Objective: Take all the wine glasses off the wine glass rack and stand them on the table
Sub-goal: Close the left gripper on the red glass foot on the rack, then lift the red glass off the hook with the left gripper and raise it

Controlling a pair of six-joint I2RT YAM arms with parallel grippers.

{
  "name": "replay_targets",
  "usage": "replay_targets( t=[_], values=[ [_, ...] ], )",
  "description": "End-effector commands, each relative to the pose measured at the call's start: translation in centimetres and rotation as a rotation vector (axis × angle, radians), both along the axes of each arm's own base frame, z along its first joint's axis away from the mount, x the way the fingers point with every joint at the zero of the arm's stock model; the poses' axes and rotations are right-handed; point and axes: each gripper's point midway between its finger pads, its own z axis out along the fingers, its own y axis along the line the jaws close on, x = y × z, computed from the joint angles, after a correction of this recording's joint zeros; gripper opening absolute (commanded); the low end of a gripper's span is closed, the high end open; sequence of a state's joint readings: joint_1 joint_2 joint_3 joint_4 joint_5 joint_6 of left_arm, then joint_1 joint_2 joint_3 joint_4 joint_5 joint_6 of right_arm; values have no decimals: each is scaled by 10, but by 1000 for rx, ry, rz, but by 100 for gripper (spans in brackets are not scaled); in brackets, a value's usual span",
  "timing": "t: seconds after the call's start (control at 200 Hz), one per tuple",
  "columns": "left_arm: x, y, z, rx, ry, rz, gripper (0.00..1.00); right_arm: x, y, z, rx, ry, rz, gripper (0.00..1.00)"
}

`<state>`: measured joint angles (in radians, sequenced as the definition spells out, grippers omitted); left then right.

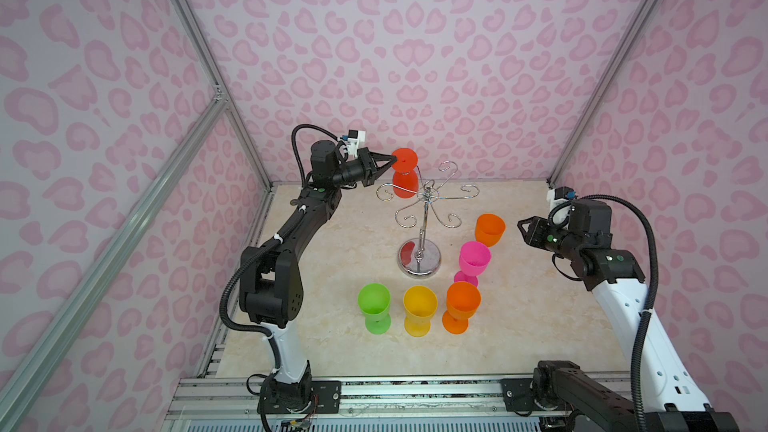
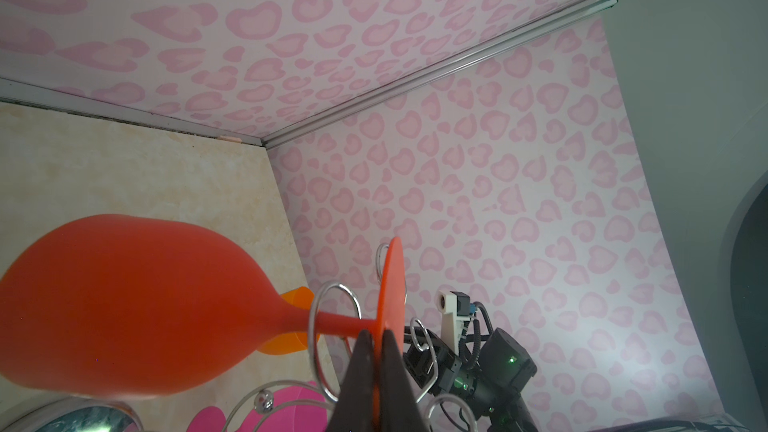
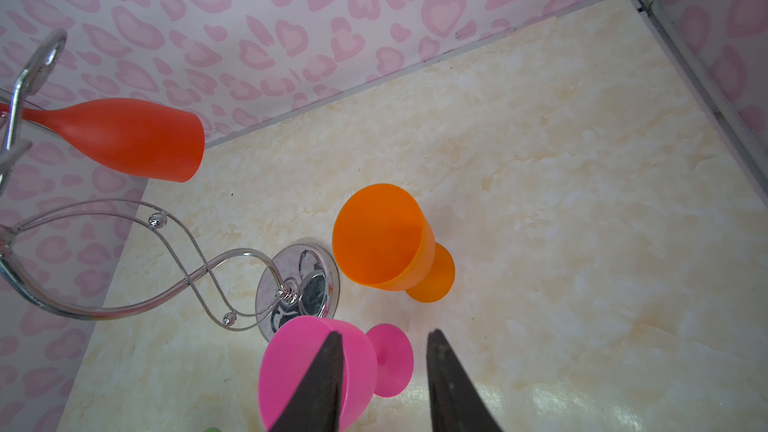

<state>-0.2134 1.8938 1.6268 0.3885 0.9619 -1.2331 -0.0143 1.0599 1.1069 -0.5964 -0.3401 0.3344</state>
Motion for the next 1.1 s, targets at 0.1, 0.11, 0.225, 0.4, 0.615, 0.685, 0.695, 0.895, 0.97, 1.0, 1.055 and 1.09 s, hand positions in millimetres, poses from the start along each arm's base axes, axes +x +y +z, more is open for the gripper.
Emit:
replay_targets(
  t=[0.1,0.11,0.225,0.4,0.615,0.685,0.695,0.895,0.97,1.0,1.055,1.09],
  values=[
    [-4,-10,9,-27,-61,-34,2,2,1,0,13,-8,2,35],
    [-4,-11,9,-27,-61,-35,2,2,1,0,13,-8,2,35],
    [-7,-15,9,-27,-69,-49,2,2,1,-1,14,-6,3,35],
    [-13,-20,8,-20,-78,-74,2,3,1,-2,15,-5,5,35],
    [-28,-20,5,-3,-98,-109,2,4,2,-3,22,-3,8,34],
    [-33,-19,6,4,-106,-117,2,4,3,-3,24,-2,10,35],
    [-35,-19,6,4,-108,-120,2,4,3,-3,25,-2,9,35],
    [-44,-14,12,8,-125,-123,2,5,4,-4,33,0,15,35],
    [-45,-12,12,9,-124,-121,2,5,4,-3,34,-2,14,34],
    [-46,-11,12,10,-124,-121,2,4,4,-3,33,-2,15,35],
    [-46,-9,10,11,-120,-118,2,4,4,-4,31,0,16,34],
    [-48,-8,10,12,-118,-119,2,4,3,-5,29,1,15,35]
  ],
)
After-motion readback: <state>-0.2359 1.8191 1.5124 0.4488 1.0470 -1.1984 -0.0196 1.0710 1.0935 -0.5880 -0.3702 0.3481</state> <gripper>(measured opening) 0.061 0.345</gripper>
